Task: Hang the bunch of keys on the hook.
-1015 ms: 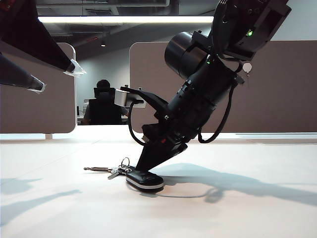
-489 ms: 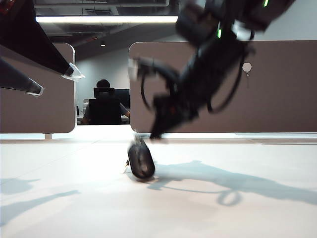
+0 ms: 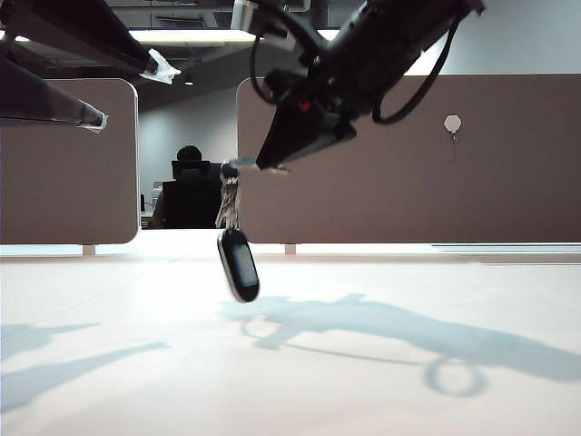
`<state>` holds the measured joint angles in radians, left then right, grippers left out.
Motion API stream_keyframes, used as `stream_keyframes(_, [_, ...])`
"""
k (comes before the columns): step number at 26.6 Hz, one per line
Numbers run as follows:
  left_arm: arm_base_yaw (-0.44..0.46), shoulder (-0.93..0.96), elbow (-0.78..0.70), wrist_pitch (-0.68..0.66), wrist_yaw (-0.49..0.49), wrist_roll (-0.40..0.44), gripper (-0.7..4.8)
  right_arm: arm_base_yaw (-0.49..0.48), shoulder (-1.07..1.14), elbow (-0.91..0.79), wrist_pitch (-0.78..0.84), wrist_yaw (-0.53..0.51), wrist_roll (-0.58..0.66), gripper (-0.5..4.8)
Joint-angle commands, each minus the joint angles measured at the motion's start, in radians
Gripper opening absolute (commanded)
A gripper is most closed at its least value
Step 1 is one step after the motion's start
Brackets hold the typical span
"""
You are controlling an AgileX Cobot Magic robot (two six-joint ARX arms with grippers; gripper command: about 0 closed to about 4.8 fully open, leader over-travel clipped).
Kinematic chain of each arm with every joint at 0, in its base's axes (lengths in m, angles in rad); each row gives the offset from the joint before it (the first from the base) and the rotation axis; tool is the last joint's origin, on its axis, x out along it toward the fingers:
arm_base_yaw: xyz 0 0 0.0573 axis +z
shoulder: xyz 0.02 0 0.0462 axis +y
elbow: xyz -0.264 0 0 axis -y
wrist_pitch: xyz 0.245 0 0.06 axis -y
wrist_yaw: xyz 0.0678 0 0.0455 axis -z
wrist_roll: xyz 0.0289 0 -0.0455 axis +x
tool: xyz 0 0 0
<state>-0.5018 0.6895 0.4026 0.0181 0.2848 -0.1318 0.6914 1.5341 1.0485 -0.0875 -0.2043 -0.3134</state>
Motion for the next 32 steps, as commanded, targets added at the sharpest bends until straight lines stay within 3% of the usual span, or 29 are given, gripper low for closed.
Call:
stream_keyframes(1, [-0.001,0.021,0.007,0.011,0.005,-0.007,4.79,0.013,-0.034,0.003,0.016,-0.026,0.007,-0.06])
stream_keyframes(14, [-0.001,0.103,0.007,0.076,0.0,0.058,4.79,0.133,-0.119,0.003,0.009,-0.027,0.033,-0.06])
stream_keyframes(20, [-0.001,0.103,0.007,0.084,-0.014,0.162,4.79,0.179,-0.129,0.003,0.008,-0.04,0.056,-0.06])
stream_keyframes(27, [-0.001,0.106,0.007,0.068,-0.011,0.158,4.79,0.204,-0.132,0.003,0.01,-0.045,0.056,-0.06])
stream_keyframes(28, [-0.001,0.107,0.007,0.066,-0.011,0.158,4.53,0.204,-0.135,0.003,0.009,-0.045,0.056,-0.06])
stream_keyframes(30, [-0.001,0.107,0.007,0.066,-0.006,0.158,3.08,0.208,-0.14,0.003,0.01,-0.046,0.056,-0.06])
stream_keyframes(32, [-0.001,0.107,0.007,0.066,0.008,0.158,2.06,0.211,-0.147,0.003,0.011,-0.046,0.056,-0.06])
